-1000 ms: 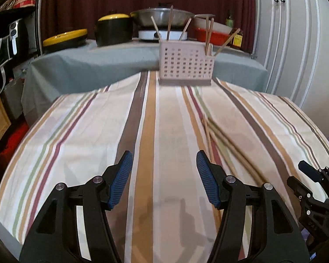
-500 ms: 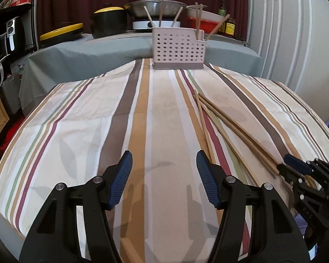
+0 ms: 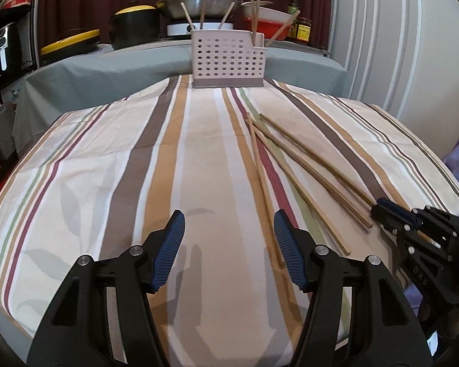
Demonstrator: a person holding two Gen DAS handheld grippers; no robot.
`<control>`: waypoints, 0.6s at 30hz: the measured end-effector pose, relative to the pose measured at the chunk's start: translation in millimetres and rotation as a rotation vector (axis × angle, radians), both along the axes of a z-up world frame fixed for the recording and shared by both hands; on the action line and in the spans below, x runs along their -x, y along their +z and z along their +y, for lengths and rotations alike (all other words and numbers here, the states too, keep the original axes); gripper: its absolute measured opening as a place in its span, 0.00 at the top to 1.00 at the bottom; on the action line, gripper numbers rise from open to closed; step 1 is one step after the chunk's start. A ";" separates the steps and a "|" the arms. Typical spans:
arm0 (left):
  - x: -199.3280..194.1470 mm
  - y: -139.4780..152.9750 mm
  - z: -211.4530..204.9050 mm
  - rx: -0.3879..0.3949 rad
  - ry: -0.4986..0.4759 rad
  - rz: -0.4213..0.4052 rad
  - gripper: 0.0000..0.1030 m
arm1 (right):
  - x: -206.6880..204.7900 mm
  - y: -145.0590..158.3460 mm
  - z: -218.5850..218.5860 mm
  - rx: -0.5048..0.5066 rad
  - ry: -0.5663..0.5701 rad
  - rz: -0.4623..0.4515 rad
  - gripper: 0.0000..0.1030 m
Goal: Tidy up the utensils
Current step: 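Move both open grippers back down to the remaining chopsticks, then close the right gripper on a chopstick while the left gripper grasps another chopstick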
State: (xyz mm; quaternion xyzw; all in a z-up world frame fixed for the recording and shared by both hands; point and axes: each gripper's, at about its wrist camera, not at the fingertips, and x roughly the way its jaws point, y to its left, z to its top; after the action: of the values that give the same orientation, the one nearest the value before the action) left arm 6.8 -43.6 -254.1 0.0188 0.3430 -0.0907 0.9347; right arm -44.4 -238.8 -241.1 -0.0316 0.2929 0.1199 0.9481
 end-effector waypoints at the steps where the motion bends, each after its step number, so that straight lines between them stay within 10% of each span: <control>1: -0.1 -1.0 -1.4 0.000 -0.003 0.003 0.42 | -0.2 -0.6 -1.5 -0.003 -0.005 0.002 0.93; 9: 7.0 -10.5 -13.8 -0.010 -0.047 0.019 0.45 | -0.7 -2.0 -3.5 -0.006 -0.010 0.007 0.93; 18: 9.1 -19.0 -18.6 -0.002 -0.083 0.058 0.71 | -0.8 -2.3 -4.0 -0.009 -0.010 0.007 0.93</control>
State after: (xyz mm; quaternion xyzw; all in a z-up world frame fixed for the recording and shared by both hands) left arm -2.3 -62.2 -273.1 0.0315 0.3689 -0.1298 0.9198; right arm -43.6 -242.7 -243.4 -0.0252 0.2957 0.1165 0.9478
